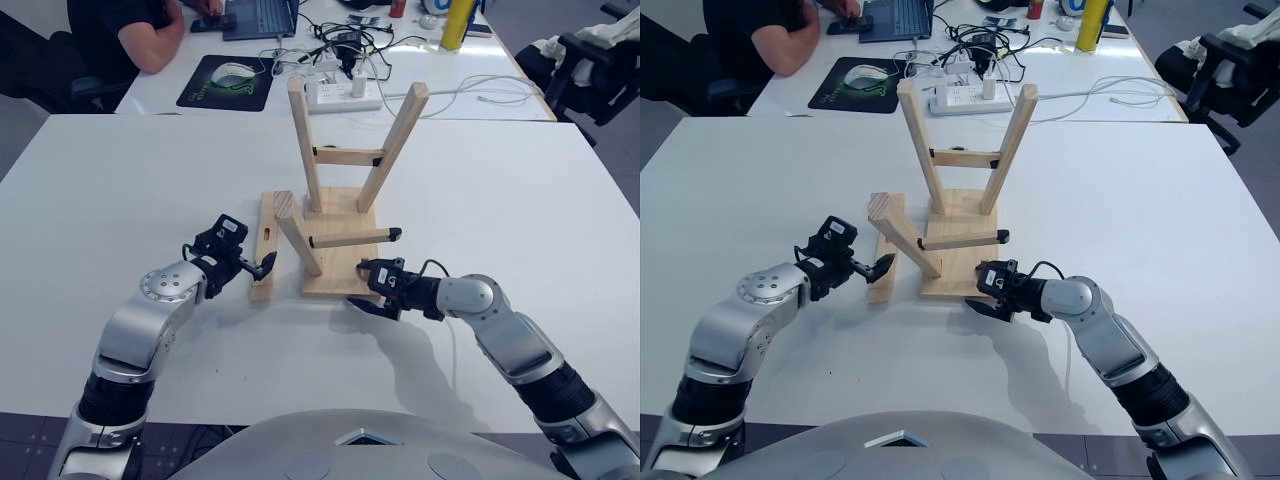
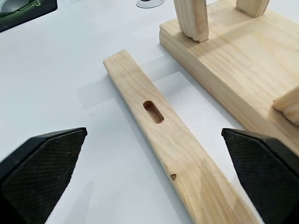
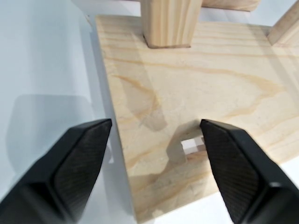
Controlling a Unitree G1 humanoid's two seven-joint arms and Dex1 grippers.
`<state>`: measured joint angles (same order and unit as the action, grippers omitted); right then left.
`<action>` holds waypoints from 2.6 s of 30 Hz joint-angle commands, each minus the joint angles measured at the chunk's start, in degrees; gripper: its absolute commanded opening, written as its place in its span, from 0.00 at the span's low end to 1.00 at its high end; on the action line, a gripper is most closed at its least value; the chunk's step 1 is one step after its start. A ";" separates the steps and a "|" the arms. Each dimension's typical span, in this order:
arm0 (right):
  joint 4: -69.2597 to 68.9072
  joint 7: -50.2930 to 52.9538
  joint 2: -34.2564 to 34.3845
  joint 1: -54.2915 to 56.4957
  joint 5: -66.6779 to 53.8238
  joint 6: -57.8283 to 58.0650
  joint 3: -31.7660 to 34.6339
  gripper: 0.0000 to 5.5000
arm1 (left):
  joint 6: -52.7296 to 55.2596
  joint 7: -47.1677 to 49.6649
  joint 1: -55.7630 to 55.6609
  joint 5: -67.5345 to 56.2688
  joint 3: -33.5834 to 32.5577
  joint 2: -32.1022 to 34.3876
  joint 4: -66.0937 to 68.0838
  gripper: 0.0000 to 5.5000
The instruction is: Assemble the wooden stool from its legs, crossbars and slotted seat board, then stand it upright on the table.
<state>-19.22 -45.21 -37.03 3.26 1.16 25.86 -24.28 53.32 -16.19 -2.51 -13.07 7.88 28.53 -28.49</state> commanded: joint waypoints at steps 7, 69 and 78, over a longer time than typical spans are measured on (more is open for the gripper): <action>2.06 -1.81 1.19 0.45 0.48 3.30 -3.91 0.64 | 2.23 0.97 3.19 3.80 6.87 -1.07 0.02 0.98; -1.32 -3.73 -0.11 1.38 -5.19 -5.85 7.02 0.64 | -24.59 -9.62 -14.74 -6.14 -23.29 -1.34 28.78 0.37; 3.46 -6.55 -11.39 -4.54 -11.84 -0.41 26.56 0.64 | -27.29 -13.56 -23.71 -13.34 -30.01 2.89 26.00 0.37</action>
<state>-18.54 -51.34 -46.65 -2.63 -8.26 24.18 -3.05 26.50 -27.83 -22.94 -23.42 -20.73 29.85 0.10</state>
